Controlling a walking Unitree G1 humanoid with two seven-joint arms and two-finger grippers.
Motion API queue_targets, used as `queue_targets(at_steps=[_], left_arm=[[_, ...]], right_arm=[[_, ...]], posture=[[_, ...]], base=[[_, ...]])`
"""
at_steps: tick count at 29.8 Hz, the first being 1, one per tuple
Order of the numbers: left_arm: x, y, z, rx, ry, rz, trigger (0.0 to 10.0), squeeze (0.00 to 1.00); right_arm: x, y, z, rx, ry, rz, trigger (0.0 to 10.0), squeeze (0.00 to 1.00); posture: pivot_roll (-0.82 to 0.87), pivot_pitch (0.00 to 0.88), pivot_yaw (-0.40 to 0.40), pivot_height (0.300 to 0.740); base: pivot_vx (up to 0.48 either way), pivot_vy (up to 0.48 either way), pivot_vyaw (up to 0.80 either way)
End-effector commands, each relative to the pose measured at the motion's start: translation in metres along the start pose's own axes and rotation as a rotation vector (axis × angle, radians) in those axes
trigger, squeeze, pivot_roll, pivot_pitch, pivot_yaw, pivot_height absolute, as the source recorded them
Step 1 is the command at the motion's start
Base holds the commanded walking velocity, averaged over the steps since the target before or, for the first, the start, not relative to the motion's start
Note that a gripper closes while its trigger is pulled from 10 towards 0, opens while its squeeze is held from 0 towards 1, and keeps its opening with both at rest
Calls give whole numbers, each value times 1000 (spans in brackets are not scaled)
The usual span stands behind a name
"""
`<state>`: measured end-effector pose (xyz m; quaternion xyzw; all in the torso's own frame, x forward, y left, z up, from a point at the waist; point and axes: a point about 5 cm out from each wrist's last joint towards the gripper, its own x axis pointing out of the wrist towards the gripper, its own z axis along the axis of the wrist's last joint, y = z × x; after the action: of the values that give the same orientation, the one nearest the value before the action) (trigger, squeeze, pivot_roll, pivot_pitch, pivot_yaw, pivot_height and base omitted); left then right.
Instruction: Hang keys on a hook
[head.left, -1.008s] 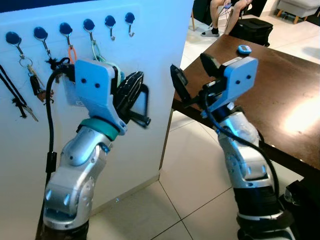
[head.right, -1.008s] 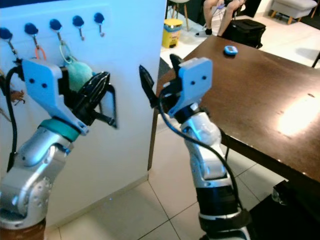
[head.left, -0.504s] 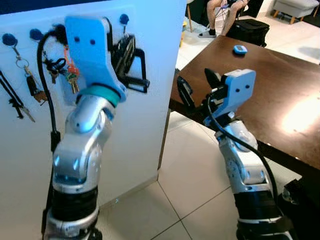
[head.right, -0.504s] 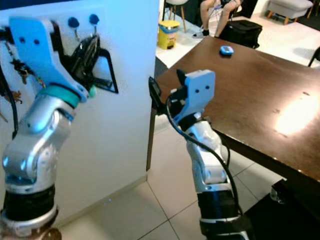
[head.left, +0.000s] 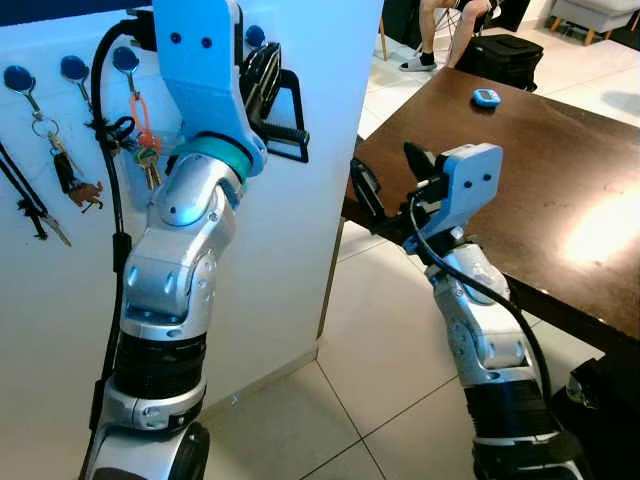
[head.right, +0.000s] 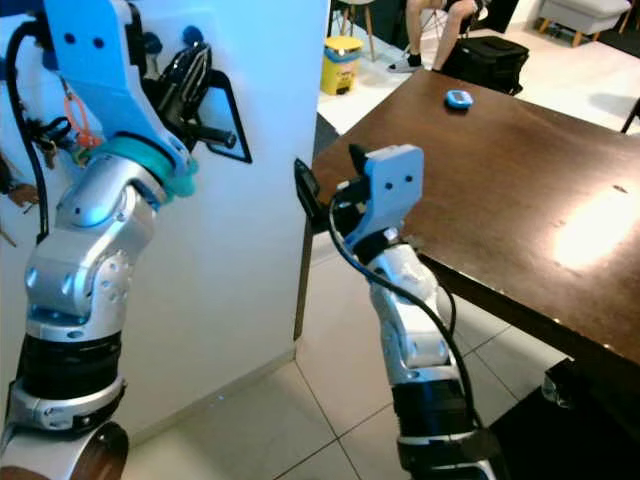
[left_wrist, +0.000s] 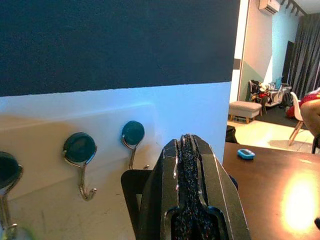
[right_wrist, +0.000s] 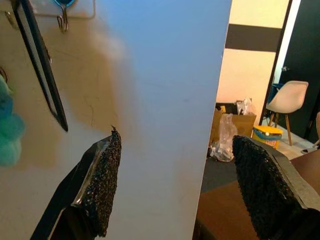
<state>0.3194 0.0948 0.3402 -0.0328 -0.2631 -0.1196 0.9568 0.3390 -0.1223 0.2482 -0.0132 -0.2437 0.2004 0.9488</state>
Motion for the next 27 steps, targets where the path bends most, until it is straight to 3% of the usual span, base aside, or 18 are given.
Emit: queue_targets(at_steps=[1, 10, 27], left_arm=[[2, -3, -2, 2, 8, -12, 10000, 0], [9, 1, -7, 6, 32, 35, 10000, 0], [17, 18, -11, 99, 53, 161, 10000, 0]], right_arm=[[1, -1, 1, -8, -3, 5, 10000, 0], [1, 0, 1, -10, -11, 8, 10000, 0], [1, 3, 0, -6, -11, 6, 10000, 0]], posture=[[-58, 49, 67, 740], [-58, 40, 71, 740], [-54, 46, 76, 740]], base=[[0, 0, 0], [0, 0, 0], [0, 0, 0]])
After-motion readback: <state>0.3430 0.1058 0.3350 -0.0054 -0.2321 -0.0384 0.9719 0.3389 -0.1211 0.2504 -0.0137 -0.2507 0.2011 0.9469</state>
